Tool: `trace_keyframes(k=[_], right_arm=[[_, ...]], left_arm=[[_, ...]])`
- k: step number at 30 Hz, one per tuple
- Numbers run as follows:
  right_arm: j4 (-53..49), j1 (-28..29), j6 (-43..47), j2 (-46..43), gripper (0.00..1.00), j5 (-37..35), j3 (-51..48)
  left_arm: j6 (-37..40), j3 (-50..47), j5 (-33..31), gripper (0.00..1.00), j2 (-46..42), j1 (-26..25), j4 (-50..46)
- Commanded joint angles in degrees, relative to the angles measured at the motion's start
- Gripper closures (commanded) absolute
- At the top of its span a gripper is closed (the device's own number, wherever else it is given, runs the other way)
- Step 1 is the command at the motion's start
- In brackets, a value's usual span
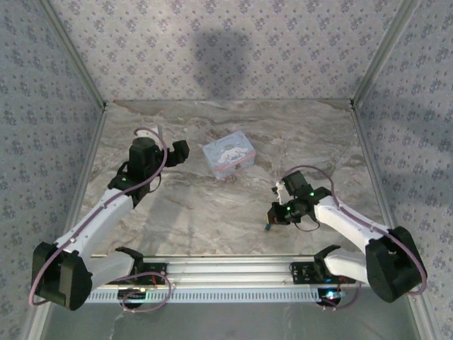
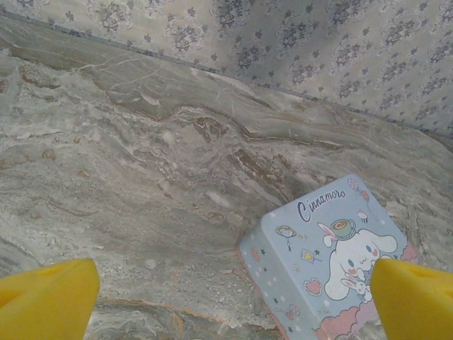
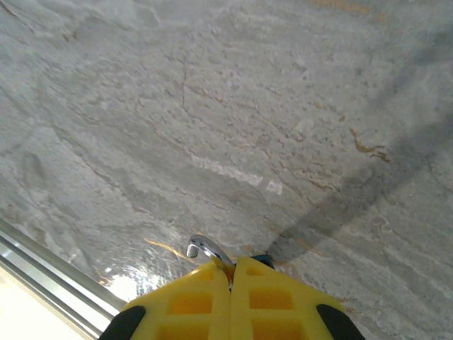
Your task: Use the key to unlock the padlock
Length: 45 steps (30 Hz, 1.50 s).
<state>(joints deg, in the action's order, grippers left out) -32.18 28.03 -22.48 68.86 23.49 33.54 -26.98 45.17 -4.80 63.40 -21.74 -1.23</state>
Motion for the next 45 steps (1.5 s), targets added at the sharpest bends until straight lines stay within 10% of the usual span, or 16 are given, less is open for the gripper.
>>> trace_keyframes(k=[1,22,45], right_arm=[[-2.0,1.2,1.9,2.9,1.0,-2.5,3.5],[1.1,2.4,4.1,12.7,0.87,-4.9,7.6],[3.1,-4.7,13.8,-6.0,0.55,-25.2,16.8]], left_arm=[[1.1,0.4,-0.7,0.02,-1.3,0.4,1.3],[0.3,0.2,-0.1,0.02,-1.2,0.4,1.1],[2.7,1.3,1.1,0.02,-3.4,0.6,1.5]])
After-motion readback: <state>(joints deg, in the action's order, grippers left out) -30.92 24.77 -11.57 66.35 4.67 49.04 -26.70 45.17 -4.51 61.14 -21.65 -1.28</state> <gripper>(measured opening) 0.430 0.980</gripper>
